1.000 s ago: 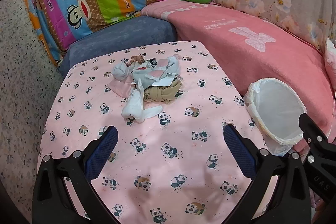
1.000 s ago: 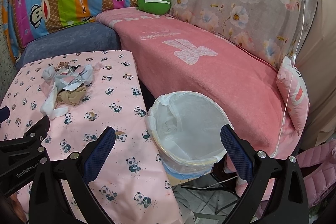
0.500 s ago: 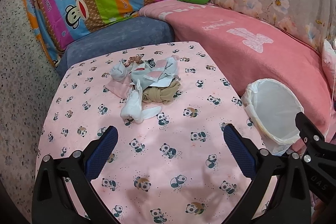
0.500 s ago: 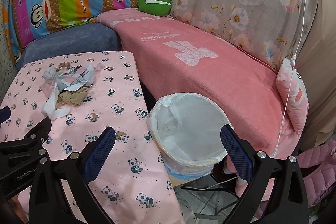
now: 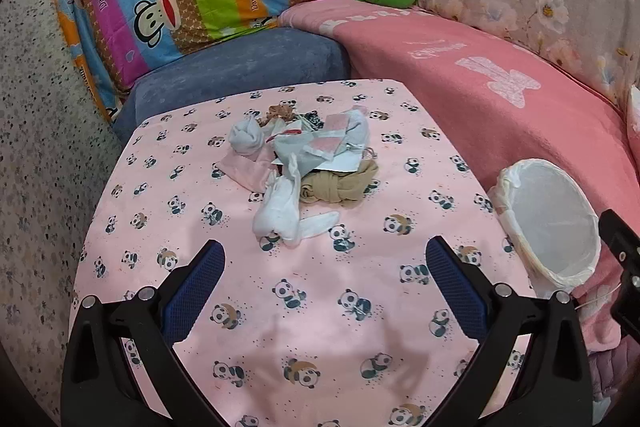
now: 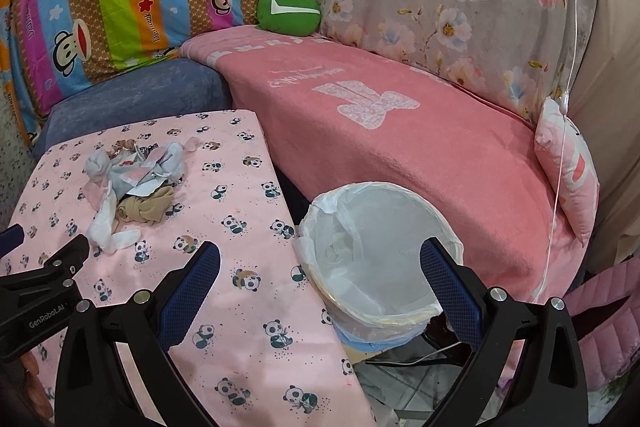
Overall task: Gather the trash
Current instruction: 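Move both tools toward the clothing pile on the table, then grasp the white sock with the left tool while the right tool grasps the tan stocking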
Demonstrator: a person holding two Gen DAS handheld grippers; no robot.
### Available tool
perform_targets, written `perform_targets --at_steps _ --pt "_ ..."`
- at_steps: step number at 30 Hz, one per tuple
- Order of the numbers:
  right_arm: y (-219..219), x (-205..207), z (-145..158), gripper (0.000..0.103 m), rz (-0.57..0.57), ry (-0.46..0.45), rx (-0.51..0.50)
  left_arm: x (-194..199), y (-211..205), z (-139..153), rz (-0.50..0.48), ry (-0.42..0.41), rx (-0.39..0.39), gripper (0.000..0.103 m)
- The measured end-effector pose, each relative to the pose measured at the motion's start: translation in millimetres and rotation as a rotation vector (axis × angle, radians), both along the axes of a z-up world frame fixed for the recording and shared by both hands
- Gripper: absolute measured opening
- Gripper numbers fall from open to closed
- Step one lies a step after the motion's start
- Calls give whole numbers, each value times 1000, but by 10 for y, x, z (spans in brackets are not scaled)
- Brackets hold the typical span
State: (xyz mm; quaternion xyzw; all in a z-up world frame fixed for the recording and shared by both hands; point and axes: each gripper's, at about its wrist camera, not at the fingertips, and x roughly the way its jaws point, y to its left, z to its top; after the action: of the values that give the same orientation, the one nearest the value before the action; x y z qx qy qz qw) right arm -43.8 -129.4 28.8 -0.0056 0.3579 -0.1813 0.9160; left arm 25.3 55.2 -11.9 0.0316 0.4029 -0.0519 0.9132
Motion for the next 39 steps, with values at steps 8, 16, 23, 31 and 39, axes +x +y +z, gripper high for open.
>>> perform_targets --at_steps 8,16,23,31,39 --pt "96 313 -230 98 12 11 46 408 419 -331 31 26 12 96" --pt "355 749 -470 98 97 28 135 789 655 -636 19 96 -103 96" --pt "564 1100 -616 98 145 38 183 1014 601 -847 -14 151 -156 89" --pt "717 1406 -757 96 198 67 237 1121 670 -1016 -63 237 -258 34" --pt "952 1711 -983 73 285 123 294 1084 850 -934 -44 217 -299 16"
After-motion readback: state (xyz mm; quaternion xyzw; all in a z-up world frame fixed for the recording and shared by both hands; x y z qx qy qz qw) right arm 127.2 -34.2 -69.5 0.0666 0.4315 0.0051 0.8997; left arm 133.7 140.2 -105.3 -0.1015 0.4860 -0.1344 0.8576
